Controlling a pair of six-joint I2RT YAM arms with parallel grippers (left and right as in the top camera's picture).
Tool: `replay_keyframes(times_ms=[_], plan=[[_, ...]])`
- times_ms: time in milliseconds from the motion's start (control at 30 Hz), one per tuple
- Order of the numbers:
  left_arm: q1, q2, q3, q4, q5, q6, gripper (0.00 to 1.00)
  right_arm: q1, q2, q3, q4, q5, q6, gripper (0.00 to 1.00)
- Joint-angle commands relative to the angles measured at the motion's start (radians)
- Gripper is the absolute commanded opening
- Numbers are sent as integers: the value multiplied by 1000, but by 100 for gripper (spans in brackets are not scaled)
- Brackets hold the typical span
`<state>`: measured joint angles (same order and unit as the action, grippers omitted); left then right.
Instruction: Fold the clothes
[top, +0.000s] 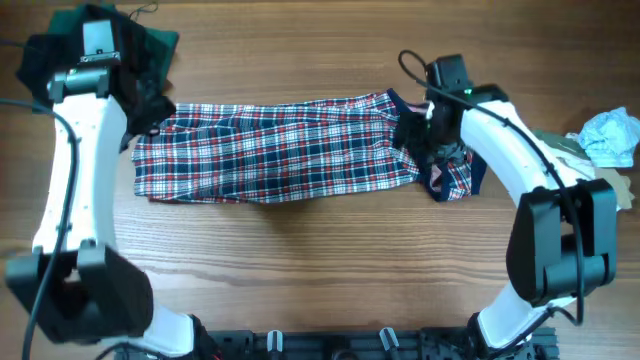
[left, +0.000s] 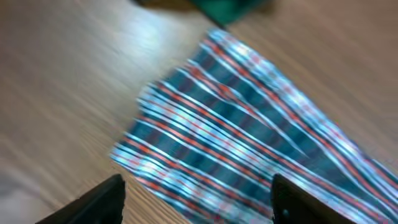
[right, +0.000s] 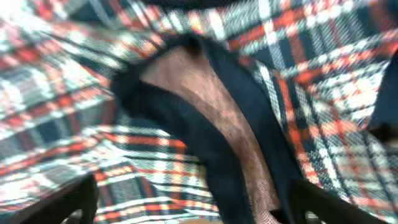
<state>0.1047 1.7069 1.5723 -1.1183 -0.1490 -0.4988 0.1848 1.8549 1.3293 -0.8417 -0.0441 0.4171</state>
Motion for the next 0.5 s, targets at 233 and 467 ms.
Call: replay_keyframes(times_ms=[233,467], plan=[[-175,122,-84,25,172,0,100,-67,-190,55,-319,194,174,100],[-227,173,-84,37,171,0,100,-138,-191,-123,-258,155,317,100]])
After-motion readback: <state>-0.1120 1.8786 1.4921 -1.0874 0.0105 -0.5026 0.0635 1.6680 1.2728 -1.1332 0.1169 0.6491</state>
